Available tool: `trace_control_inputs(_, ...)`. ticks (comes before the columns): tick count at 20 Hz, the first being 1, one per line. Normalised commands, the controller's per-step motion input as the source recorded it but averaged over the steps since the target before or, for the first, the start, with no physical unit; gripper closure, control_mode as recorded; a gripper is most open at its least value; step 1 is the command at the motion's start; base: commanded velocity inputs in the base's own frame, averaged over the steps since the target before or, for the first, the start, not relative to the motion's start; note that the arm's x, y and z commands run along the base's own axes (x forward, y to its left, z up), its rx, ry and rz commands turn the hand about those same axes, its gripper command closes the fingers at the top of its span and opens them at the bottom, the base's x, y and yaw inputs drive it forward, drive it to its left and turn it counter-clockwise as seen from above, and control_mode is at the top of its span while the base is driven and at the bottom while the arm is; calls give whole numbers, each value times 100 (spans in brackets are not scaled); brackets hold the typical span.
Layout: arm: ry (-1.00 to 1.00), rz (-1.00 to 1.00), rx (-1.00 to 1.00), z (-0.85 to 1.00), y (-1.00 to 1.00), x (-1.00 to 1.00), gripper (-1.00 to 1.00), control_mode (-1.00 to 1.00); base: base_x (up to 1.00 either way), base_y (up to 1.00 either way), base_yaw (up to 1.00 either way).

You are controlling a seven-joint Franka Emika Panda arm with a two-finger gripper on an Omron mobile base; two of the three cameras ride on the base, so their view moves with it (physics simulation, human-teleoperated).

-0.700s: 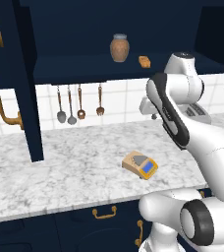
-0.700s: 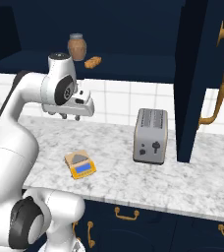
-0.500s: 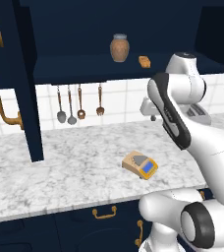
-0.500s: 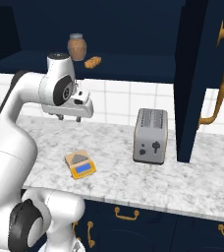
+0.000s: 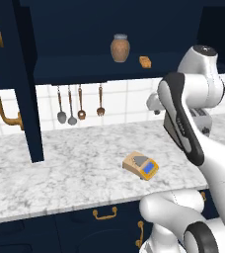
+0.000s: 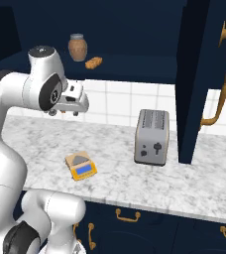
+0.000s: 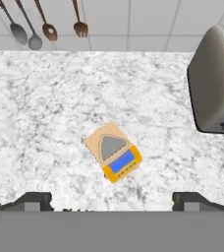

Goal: Pick the bar and place it on the digital scale for weighing, and close the cabinet.

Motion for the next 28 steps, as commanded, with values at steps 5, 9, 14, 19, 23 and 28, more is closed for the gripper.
trace_control_inputs(5,-15,-1,-1,62,0,2,-100,-100,0,0,0)
trace_control_inputs(9,-16,-1,-2,55,0,3,-100,-100,0,0,0)
trace_control_inputs(14,-21,0,-3,48,0,5,-100,-100,0,0,0)
trace_control_inputs(19,-12,-1,-2,38,2,23,-100,-100,0,0,0)
trace_control_inputs(23,-10,0,0,29,0,36,-100,-100,0,0,0)
trace_control_inputs(28,-2,0,0,19,-2,25,-100,-100,0,0,0)
